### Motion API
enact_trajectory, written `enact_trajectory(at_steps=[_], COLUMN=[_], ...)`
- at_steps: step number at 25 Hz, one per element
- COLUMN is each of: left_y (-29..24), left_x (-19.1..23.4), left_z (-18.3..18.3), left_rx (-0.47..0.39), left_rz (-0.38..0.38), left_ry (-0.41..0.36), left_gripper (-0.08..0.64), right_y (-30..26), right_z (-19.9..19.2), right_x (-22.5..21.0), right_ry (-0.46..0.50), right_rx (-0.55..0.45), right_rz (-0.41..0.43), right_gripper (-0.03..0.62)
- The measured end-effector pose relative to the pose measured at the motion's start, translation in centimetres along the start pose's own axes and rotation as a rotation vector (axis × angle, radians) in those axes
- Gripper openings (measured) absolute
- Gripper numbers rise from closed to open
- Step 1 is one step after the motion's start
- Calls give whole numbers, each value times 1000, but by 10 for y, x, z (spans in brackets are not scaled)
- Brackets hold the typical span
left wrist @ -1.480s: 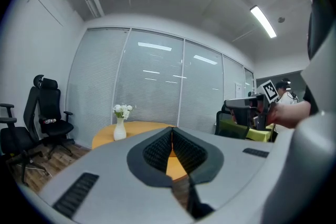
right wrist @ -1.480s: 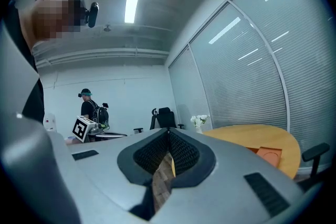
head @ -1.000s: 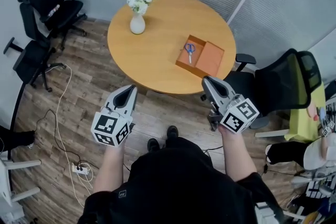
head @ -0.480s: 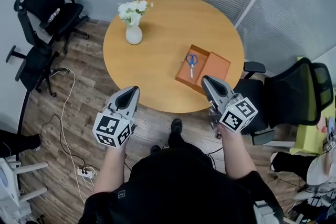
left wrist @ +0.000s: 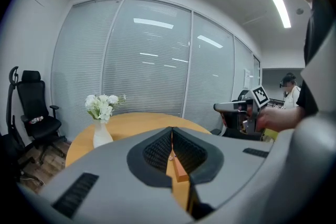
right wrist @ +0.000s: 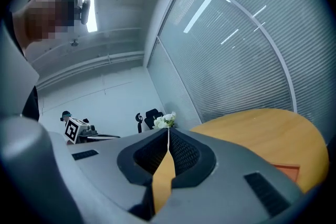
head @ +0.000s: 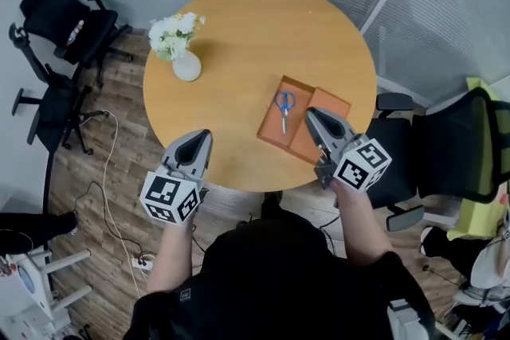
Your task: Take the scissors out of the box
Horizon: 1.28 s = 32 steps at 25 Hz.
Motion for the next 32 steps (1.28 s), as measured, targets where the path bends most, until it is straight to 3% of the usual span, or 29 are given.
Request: enact_trajectory(at_steps=[10, 17, 28, 32], left_y=[-58, -72, -92, -99], left_x=[-12, 1, 58, 78], left_z=[35, 40, 48, 45], left_rx=[-52, -60, -102, -85], left_rz=[-23, -44, -124, -160], left_ry=[-59, -67, -80, -144], left_gripper=[15, 14, 14, 14], right_y=[-11, -26, -66, -83], right_z=[40, 38, 26, 17], right_x=[-42, -40, -30, -26], right_ry=[51, 87, 210, 234], right_rx=[-36, -13, 31, 73], right_rz=[16, 11, -143, -194], right_gripper=[37, 37, 38, 38])
Point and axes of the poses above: the fingertips, and each gripper's own axes: y backward along the fingers, x to its left, z out of its top, the point moved 7 cm from there along y, backward along the fingers, and after that the axes turned 11 degrees about -x, right-handed, at the moved point
